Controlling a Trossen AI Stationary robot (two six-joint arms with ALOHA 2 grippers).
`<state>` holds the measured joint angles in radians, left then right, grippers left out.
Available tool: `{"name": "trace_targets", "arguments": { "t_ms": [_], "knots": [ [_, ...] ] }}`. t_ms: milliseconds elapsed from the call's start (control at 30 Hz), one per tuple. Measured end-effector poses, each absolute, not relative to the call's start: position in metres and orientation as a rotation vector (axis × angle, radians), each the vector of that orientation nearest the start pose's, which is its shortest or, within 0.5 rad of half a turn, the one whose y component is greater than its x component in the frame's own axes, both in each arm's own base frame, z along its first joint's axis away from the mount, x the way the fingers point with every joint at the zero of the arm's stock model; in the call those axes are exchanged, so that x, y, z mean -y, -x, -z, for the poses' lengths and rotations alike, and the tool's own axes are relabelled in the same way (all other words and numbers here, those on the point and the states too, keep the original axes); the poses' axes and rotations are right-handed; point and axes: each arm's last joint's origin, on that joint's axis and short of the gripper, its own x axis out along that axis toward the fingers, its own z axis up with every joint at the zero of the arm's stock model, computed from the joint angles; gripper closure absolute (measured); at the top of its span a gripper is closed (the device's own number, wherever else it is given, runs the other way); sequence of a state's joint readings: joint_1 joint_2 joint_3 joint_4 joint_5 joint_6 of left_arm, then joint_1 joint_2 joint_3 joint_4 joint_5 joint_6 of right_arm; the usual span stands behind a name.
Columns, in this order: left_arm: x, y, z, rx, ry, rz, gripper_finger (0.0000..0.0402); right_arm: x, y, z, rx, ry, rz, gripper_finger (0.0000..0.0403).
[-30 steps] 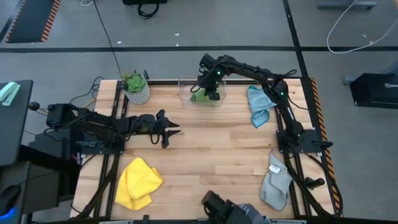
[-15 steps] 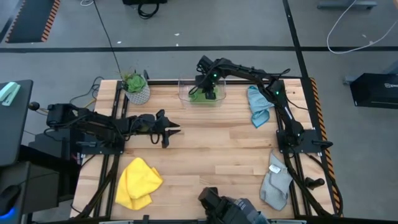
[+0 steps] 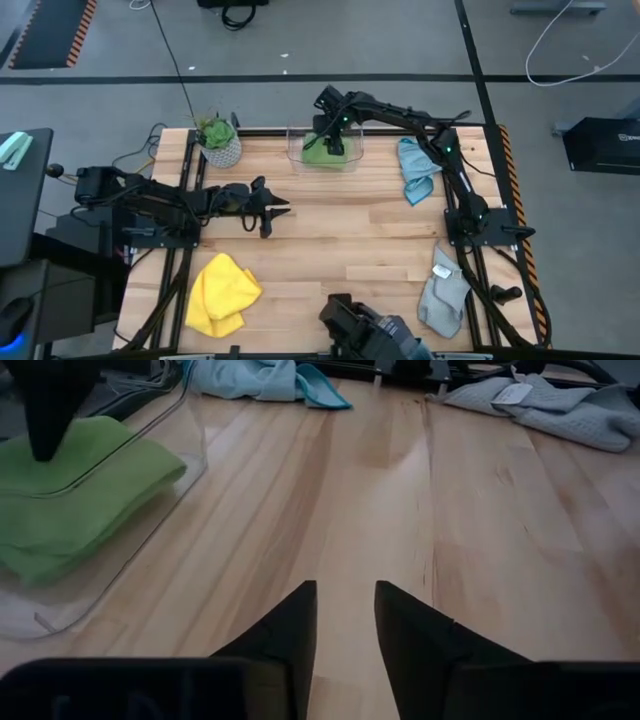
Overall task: Fold microfiber towels
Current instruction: Put the folded green microfiber cloth into the transparent bin
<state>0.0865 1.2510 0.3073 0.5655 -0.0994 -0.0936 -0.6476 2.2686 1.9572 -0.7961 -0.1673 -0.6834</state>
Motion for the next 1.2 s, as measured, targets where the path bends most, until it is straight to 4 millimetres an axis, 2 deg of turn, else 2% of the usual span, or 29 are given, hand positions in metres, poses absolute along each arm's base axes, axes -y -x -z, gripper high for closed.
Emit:
{"name": "trace_targets", "arguments": {
  "t_ms": [133, 233, 333, 467, 500, 667, 767, 867, 1067, 1133, 1200],
  "knots": [
    [-0.022, -0.218, -0.155, -0.371, 0.089, -0.202, 0.0289, 0.288, -0.384, -0.223, -1.055, 0.172, 0.099, 0.0162],
    [-0.022, -0.218, -0.155, -0.373, 0.081, -0.201, 0.0289, 0.288, -0.38, -0.235, -0.98, 0.112, 0.062, 0.0184],
    [-0.022, -0.218, -0.155, -0.372, 0.08, -0.201, 0.0295, 0.287, -0.383, -0.23, -0.938, 0.032, 0.002, 0.025],
    [-0.022, -0.218, -0.155, -0.372, 0.083, -0.202, 0.031, 0.287, -0.392, -0.205, -0.991, 0.021, 0.021, 0.0371],
    [-0.022, -0.218, -0.155, -0.372, 0.087, -0.203, 0.0315, 0.288, -0.393, -0.2, -1.01, 0.029, 0.042, 0.0386],
    [-0.022, -0.218, -0.154, -0.379, 0.096, -0.205, 0.0343, 0.292, -0.394, -0.198, -1.014, 0.012, 0.105, 0.0378],
    [-0.022, -0.218, -0.154, -0.379, 0.096, -0.205, 0.0357, 0.294, -0.391, -0.195, -1.03, -0.006, 0.109, 0.0387],
    [-0.022, -0.218, -0.154, -0.379, 0.096, -0.205, 0.0368, 0.293, -0.388, -0.187, -1.053, -0.022, 0.104, 0.0397],
    [-0.022, -0.218, -0.154, -0.38, 0.094, -0.205, 0.0382, 0.287, -0.385, -0.175, -1.106, -0.022, 0.093, 0.0393],
    [-0.022, -0.218, -0.154, -0.38, 0.094, -0.206, 0.0385, 0.284, -0.385, -0.184, -1.091, 0.001, 0.092, 0.0397],
    [-0.022, -0.218, -0.154, -0.378, 0.098, -0.21, 0.0389, 0.28, -0.384, -0.203, -1.056, 0.032, 0.098, 0.0398]
  ]
}}
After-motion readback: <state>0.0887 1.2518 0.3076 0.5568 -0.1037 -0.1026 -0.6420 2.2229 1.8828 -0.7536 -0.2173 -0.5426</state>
